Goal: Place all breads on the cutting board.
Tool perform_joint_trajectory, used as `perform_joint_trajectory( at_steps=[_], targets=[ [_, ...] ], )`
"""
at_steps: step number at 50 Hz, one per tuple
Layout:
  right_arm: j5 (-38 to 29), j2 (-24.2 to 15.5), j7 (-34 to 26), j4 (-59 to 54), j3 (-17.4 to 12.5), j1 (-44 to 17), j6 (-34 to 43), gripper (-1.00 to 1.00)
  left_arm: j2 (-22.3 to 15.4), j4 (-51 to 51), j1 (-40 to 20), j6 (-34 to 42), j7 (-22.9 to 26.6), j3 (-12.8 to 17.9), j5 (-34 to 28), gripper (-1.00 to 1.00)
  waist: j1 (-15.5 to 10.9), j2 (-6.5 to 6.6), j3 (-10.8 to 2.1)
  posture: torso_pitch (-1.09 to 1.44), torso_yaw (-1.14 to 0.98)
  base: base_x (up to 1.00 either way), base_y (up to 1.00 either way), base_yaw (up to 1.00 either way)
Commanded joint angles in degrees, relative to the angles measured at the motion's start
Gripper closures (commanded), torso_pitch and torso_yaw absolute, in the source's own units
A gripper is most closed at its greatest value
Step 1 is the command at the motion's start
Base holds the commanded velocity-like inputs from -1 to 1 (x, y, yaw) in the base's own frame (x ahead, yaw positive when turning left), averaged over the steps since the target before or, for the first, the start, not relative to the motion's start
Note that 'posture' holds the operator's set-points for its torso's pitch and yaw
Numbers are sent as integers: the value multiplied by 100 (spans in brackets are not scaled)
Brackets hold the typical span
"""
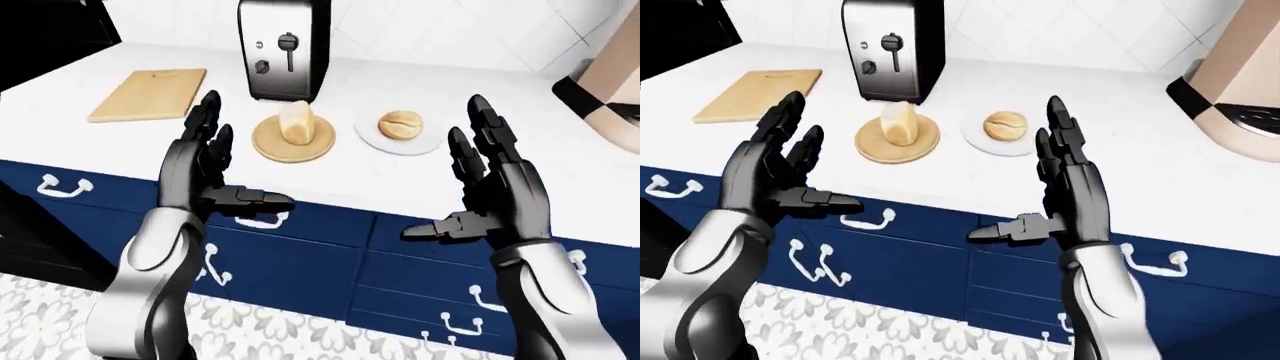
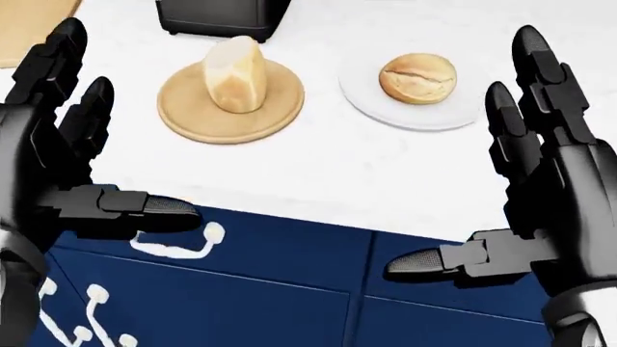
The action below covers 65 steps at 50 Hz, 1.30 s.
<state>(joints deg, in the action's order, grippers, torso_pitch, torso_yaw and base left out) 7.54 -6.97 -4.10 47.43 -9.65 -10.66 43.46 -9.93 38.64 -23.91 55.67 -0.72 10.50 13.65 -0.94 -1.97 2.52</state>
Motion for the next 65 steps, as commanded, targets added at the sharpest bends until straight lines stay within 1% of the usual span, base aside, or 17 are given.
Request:
perform_joint_trajectory(
  at_steps=[1,7,10,11,18,21,22,27,31,32,33,35,37,41,44,53,65],
  targets=[
    [-68,-27,-3,104,-16,-73,-133,-100,-3,137,-92,-108,-5,-21,54,-100,19,-100,-242,0,0,12,0,0],
    [-133,8,-67,97,33,-54,-175,-100,-28,109,-74,-171,-22,-8,97,-100,97,322,-41,0,0,30,0,0],
    [-173,37,-78,84,59,-30,-216,-100,-29,138,-94,-132,-45,-1,122,-100,116,759,-102,0,0,37,0,0],
    [-182,41,-87,68,59,-27,-236,-100,-31,170,-109,-92,-60,4,138,-100,68,579,-29,0,0,38,0,0],
    [-177,52,-91,117,-27,-15,-296,-100,-37,165,-77,-143,-62,-14,152,-100,64,355,-164,0,0,24,0,0],
    [-138,18,-79,193,-68,-77,-185,-100,-47,198,-105,-93,-73,7,177,-100,43,16,-212,0,0,0,0,0],
    [-136,12,-73,186,-71,-88,-173,-100,-53,233,-115,-50,-83,20,191,-100,46,137,-135,0,0,0,0,0],
    [-144,-36,-61,229,-61,-172,-52,-100,-97,251,-174,7,-100,81,256,-100,113,-6,-84,0,0,0,0,0],
    [-112,-127,-35,298,-128,-393,242,-100,-138,356,-239,145,-159,128,356,-100,121,358,-32,0,0,0,0,0],
    [-88,-128,-35,334,-137,-412,279,-100,-146,349,-225,127,-159,131,366,-100,138,209,-48,0,0,0,0,0],
    [-50,-123,-51,346,-144,-412,266,-100,-154,344,-215,113,-163,130,372,-100,111,272,-254,0,0,19,0,0],
    [-44,-134,-50,338,-121,-422,239,-100,-165,340,-225,121,-175,132,389,-100,79,356,-37,0,0,33,0,0],
    [-60,-143,-54,336,-87,-416,226,-100,-179,324,-243,117,-179,130,398,-100,50,358,-26,0,0,41,0,0],
    [-153,-175,-55,352,-50,-426,246,-100,-176,325,-223,98,-190,104,396,-100,1,190,30,0,0,38,0,0],
    [-234,-171,-104,364,14,-422,208,-100,-172,340,-194,84,-174,97,390,-100,-11,-107,-194,0,0,5,0,0],
    [-675,-471,-187,491,141,-1502,1345,-100,-331,345,-208,119,-95,371,584,-100,62,175,-188,0,0,0,0,0],
    [-1625,-1402,-1118,-35,716,-2666,2675,-100,-452,287,-224,78,-186,425,756,-100,77,155,-166,0,0,0,0,0]
  ],
)
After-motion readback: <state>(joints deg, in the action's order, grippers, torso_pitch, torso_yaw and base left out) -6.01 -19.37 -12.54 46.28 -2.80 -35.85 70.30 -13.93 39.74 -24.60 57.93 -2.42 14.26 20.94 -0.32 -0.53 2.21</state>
